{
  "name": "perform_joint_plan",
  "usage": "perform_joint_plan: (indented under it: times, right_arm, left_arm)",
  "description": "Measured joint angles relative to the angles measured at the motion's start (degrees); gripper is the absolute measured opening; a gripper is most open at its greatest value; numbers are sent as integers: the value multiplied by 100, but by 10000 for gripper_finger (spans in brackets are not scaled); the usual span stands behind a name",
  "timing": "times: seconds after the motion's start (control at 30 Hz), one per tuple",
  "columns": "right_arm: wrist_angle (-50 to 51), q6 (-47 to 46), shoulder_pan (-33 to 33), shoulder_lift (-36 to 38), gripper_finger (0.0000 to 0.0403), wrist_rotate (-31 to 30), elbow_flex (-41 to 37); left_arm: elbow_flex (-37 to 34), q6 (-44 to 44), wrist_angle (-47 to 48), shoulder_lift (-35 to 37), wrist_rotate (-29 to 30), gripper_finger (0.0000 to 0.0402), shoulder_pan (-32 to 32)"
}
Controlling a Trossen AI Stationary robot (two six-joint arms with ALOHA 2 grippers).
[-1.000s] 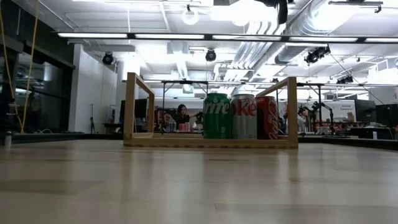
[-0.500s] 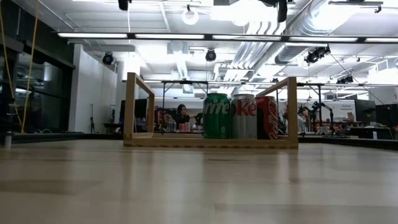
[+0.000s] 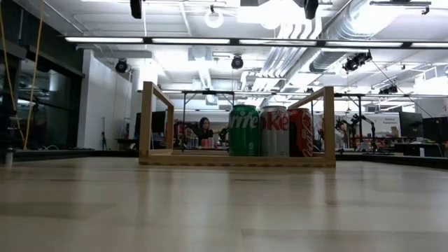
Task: Place canned beverage on shelf
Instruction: Put the right green soda can on the shelf aligned with the other green soda can on the shelf
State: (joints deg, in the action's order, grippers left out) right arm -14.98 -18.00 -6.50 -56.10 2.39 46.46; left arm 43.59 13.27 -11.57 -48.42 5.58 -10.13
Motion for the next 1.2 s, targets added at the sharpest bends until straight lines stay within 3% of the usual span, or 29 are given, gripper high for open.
perform_joint_plan:
  times: [0.47,0.63,0.73,1.03,1.2]
  right_arm:
    - [2,43,1,0,0,-29,0]
    - [4,-161,0,0,18,-429,0]
    - [8,-441,0,0,67,-522,0]
    - [79,-1185,0,-68,290,-460,2]
    - [69,-1162,10,-106,346,-149,5]
  left_arm:
    - [0,1,-21,0,-57,39,-116]
    - [0,1,-20,0,-55,42,-116]
    - [0,3,-17,0,-55,42,-116]
    - [0,7,38,0,-55,43,-114]
    - [0,7,55,0,-55,44,-112]
